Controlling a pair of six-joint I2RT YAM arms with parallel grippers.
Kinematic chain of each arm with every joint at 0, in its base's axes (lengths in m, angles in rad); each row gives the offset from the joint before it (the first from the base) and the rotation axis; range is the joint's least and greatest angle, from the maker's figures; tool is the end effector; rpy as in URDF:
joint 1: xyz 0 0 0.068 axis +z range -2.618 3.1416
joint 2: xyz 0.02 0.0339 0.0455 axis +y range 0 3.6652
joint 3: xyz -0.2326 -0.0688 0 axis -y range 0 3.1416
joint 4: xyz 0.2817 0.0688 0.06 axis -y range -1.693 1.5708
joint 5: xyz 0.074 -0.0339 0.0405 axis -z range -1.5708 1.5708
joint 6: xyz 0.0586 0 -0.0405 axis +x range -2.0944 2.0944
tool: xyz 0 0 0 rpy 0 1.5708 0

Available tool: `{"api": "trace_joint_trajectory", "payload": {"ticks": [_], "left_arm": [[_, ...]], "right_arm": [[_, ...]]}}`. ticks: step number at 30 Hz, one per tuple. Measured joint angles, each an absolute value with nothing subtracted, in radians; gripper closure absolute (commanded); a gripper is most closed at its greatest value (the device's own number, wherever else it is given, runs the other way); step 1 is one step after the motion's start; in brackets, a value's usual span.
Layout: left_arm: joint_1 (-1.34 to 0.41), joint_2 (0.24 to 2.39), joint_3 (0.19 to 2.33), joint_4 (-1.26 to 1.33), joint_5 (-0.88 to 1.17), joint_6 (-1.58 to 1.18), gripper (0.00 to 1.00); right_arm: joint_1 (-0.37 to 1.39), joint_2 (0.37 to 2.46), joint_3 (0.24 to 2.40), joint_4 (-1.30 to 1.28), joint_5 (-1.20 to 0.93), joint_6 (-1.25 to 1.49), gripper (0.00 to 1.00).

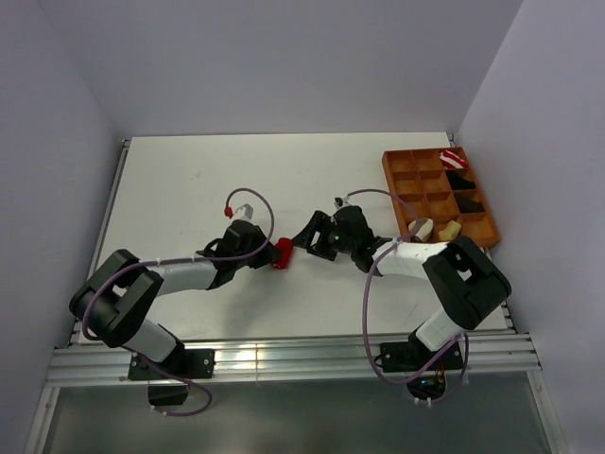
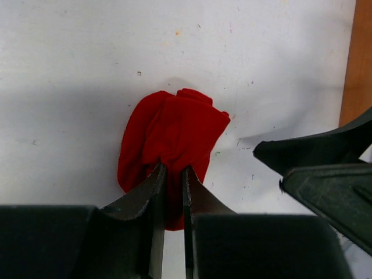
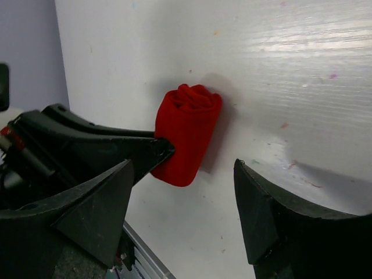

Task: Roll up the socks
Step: Roll the sock at the center of the board.

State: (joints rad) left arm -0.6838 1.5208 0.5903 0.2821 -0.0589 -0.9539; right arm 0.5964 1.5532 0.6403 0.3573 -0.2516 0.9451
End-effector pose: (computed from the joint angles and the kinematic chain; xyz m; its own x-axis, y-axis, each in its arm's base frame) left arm 0.2583 -0.2061 0.0757 -0.7556 -0.4347 -0.4901 -0.0381 0.7760 -0.6296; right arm 0.2787 0.2068 0.0909 -0.8384 0.3797 -0.3911 -0.0674 0.6399 0.7655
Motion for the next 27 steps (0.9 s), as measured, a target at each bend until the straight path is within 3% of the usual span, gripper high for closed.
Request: {"api": "trace_joint_trajectory", "payload": {"ticks": [16,27], "left_arm": [[-0.448,1.596,0.446,0.576,0.312,-1.094,0.99],[-0.381,1.670,0.384,0.753,0.421,-1.162,0.99]], "right_arm": [[0.691,1.728,0.680,0.477,-0.262,0.962,0.24],[0.707,1.844,0.764,0.561,-0.268,1.012,0.26]]}}
